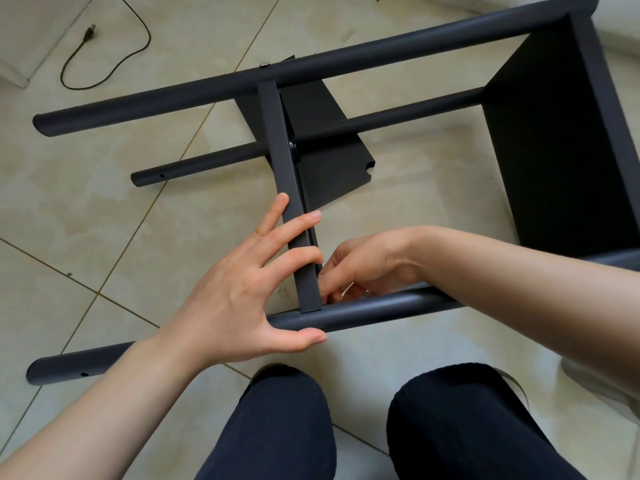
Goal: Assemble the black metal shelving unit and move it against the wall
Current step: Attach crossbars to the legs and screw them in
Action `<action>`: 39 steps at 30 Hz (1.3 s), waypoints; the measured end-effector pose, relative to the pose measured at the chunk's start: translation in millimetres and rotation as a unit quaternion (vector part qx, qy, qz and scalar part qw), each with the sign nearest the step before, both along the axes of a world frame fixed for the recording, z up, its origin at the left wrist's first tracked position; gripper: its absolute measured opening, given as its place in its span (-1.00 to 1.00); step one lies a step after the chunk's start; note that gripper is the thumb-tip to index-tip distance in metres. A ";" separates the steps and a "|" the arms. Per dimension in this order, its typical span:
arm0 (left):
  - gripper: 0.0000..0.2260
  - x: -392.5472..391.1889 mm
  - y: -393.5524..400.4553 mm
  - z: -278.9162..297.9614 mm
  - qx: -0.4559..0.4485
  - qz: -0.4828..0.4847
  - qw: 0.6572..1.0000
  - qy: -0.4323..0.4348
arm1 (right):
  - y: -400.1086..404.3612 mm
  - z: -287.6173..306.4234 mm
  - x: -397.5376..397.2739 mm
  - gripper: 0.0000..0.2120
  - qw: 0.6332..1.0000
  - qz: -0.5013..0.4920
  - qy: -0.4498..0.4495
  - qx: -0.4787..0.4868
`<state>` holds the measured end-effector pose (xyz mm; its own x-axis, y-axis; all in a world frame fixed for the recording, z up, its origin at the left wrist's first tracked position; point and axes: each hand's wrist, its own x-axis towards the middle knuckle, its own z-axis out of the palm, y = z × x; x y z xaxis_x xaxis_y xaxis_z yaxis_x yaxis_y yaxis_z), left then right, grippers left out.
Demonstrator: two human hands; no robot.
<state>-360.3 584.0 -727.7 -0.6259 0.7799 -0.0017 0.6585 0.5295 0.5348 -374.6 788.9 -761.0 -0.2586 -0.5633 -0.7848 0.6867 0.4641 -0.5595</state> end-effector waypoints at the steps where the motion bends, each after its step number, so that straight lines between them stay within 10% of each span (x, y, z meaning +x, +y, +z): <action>1: -0.39 0.0 0.0 0.1 0.000 0.000 1.000 0.000 | -1.8 -0.4 0.1 -0.84 1.000 -0.001 0.002 0.000; 39: -0.39 -0.5 -0.2 -0.9 0.005 -0.002 1.000 -0.014 | -1.2 -2.8 -3.6 -0.80 1.000 -0.003 -0.009 -0.015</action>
<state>-360.8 583.8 -728.6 -0.6225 0.7826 -0.0119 0.6455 0.5219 0.5576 -378.2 787.6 -763.8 -0.2487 -0.5847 -0.7722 0.6991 0.4434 -0.5609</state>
